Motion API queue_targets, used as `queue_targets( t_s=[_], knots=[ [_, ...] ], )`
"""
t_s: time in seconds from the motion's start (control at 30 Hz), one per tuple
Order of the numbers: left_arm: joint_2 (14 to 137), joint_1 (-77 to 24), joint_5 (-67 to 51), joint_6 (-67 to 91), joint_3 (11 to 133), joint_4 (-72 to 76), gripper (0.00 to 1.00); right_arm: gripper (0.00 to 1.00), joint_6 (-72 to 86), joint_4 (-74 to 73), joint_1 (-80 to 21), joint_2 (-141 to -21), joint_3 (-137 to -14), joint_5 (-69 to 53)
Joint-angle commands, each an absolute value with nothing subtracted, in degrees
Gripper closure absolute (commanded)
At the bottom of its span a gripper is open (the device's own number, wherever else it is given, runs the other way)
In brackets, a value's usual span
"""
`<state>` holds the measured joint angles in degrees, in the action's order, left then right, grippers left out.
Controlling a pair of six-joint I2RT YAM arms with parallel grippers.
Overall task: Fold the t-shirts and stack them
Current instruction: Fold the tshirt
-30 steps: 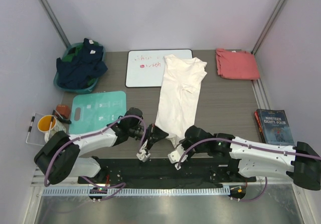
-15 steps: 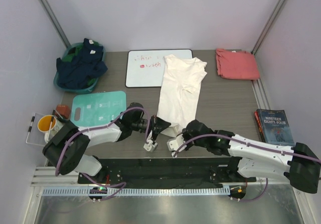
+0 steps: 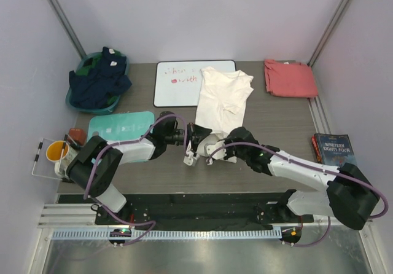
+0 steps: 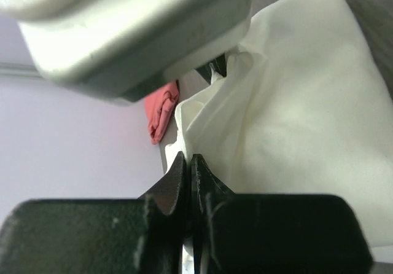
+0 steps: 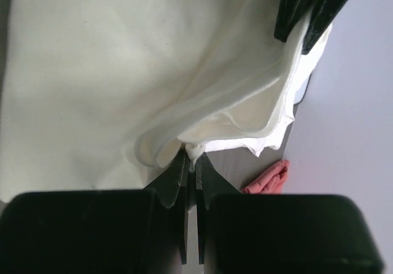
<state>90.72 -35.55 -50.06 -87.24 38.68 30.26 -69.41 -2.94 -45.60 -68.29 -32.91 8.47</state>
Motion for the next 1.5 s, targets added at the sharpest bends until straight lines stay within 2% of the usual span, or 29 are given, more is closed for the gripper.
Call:
queue_targets(
  t_s=[0.0,0.53,0.63,0.67,0.7,0.77,0.8,0.83,0.87,0.9,0.93,1.0,1.03,1.17,1.3,1.33,1.47],
  knots=[
    [94.64,-33.75,-50.98,-84.73,43.15,38.3,1.0,0.99,-72.33,7.2,-41.32,-71.98,-36.65,8.18],
    [112.05,-29.71,-53.17,-81.21,59.5,50.17,1.0,0.99,-74.71,18.36,-30.59,-86.83,-44.03,3.87],
    [114.69,-29.53,-53.26,-79.55,61.17,52.55,0.97,0.99,-74.62,20.03,-29.8,-89.73,-45.61,4.56],
    [115.74,-29.44,-53.17,-79.02,61.43,53.86,0.9,0.99,-74.53,20.74,-29.62,-90.78,-45.96,5.01],
    [116.27,-29.44,-53.35,-78.67,61.7,54.75,0.87,0.9,-74.53,22.4,-29.62,-92.36,-46.58,5.88],
    [117.33,-29.27,-53.26,-77.61,62.4,57.37,0.79,0.8,-74.53,25.47,-29.62,-94.56,-47.02,9.74],
    [118.47,-29.18,-53.09,-77.09,62.58,58.7,0.74,0.69,-74.01,30.19,-29.62,-95.44,-46.85,11.15],
    [119.26,-29.18,-52.22,-76.56,62.93,60.28,0.61,0.58,-73.48,33.02,-29.62,-97.19,-46.67,12.47],
    [119.96,-29.18,-51.77,-75.51,63.1,62.73,0.54,0.5,-73.04,35.31,-29.62,-97.82,-46.58,15.26],
    [121.54,-29.18,-51.16,-73.93,63.19,67.19,0.47,0.38,-73.21,36.99,-29.62,-98.52,-46.58,16.42],
    [122.34,-29.27,-50.54,-72.87,63.37,70.19,0.32,0.34,-73.56,40.05,-29.53,-99.4,-46.58,17.74],
    [123.83,-29.27,-48.44,-69.8,63.89,78.0,0.2,0.29,-73.65,42.62,-29.53,-99.93,-46.23,20.03],
    [124.88,-29.35,-47.64,-69.52,64.16,79.53,0.17,0.28,-73.3,43.24,-29.53,-99.76,-46.23,20.65],
    [123.49,-29.36,-43.95,-68.3,63.99,82.53,0.18,0.29,-69.01,40.7,-29.44,-96.34,-47.11,23.29],
    [116.91,-29.09,-45.42,-66.88,56.2,81.83,0.32,0.32,-63.73,24.32,-29.53,-89.24,-47.99,21.1],
    [115.33,-29.0,-46.92,-67.06,54.07,81.48,0.38,0.32,-62.42,20.26,-29.36,-87.73,-47.9,17.53],
    [106.2,-28.13,-54.21,-68.37,42.83,77.8,0.42,0.37,-63.53,0.92,-29.09,-78.68,-45.54,4.16]
  ],
)
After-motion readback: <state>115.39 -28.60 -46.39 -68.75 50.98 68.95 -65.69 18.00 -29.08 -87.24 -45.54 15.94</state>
